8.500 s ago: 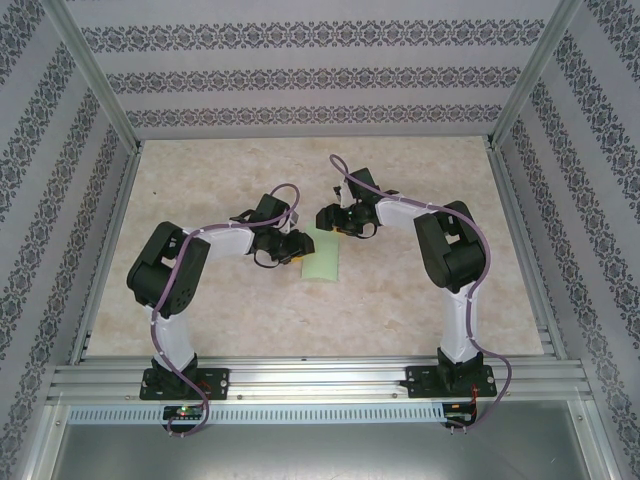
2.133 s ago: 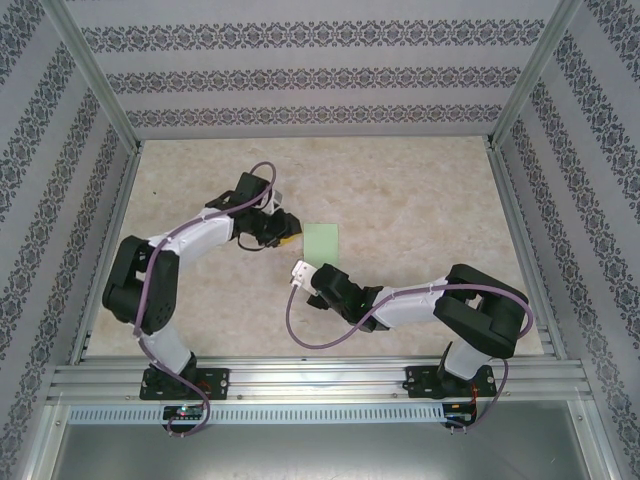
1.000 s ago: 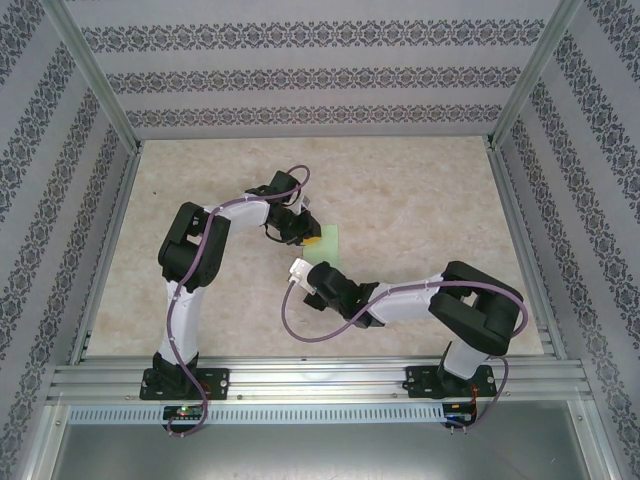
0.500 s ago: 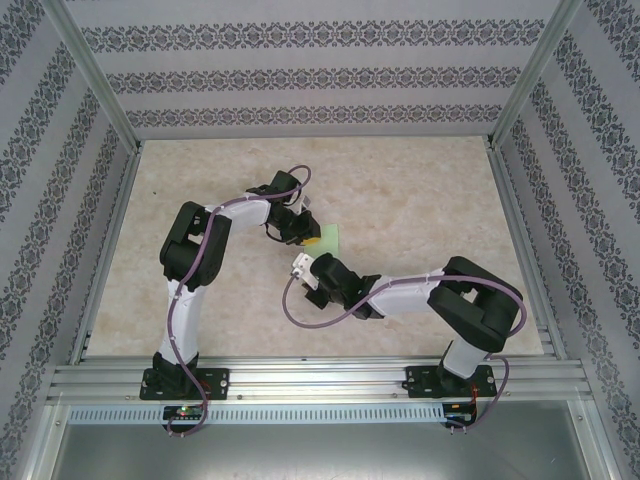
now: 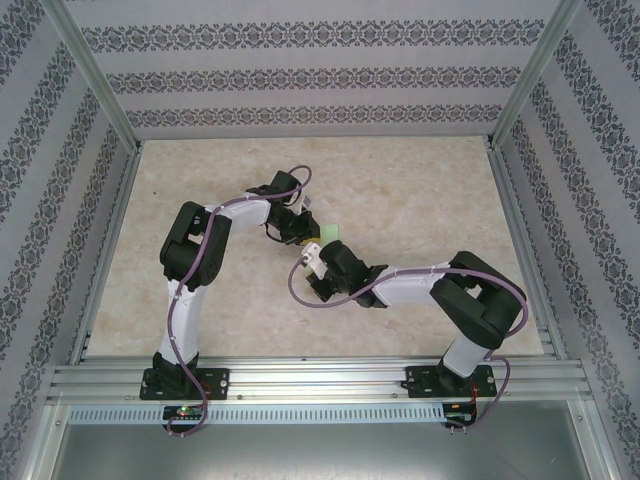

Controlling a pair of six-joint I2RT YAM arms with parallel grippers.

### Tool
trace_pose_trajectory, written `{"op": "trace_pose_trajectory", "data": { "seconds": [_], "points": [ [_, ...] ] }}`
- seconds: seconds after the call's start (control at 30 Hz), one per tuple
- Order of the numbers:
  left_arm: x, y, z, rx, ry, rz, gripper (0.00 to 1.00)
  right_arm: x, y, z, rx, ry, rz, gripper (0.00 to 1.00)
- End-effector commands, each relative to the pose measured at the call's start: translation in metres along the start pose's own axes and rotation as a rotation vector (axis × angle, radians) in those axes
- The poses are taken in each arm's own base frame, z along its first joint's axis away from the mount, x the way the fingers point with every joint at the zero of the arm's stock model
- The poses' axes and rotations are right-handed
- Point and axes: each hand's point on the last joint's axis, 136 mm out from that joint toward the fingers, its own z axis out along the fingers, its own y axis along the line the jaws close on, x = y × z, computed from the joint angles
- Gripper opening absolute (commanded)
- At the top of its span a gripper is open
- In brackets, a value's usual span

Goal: Fold a paper plane with a square sheet of paper (fold left side to right side)
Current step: Third fold the triangle at the center of the table.

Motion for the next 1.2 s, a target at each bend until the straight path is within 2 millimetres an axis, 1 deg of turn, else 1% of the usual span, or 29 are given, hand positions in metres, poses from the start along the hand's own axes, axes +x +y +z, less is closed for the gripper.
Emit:
{"op": "trace_pose_trajectory", "data": {
  "seconds": [0.0,0.27,0.57,0.9,1.07,1.17],
  "points": [
    [0.011,0.031,0.019,-0.101,0.043,-0.023,0.17,-0.02,0.004,-0.01,-0.089,-0.057,0.081,0.0],
    [0.012,0.031,0.019,-0.102,0.045,-0.023,0.17,-0.022,-0.02,-0.012,-0.088,-0.076,0.202,0.0],
    [0.013,0.033,0.019,-0.103,0.046,-0.026,0.17,-0.01,-0.046,-0.009,-0.047,-0.025,0.293,0.0],
    [0.014,0.032,0.02,-0.102,0.048,-0.027,0.17,-0.002,-0.063,-0.004,-0.029,0.012,0.357,0.0],
    [0.014,0.033,0.021,-0.102,0.048,-0.028,0.17,0.01,-0.067,0.0,-0.017,0.05,0.387,0.0],
    [0.014,0.033,0.021,-0.103,0.049,-0.027,0.17,0.012,-0.071,0.0,-0.003,0.052,0.414,0.0]
  ]
}}
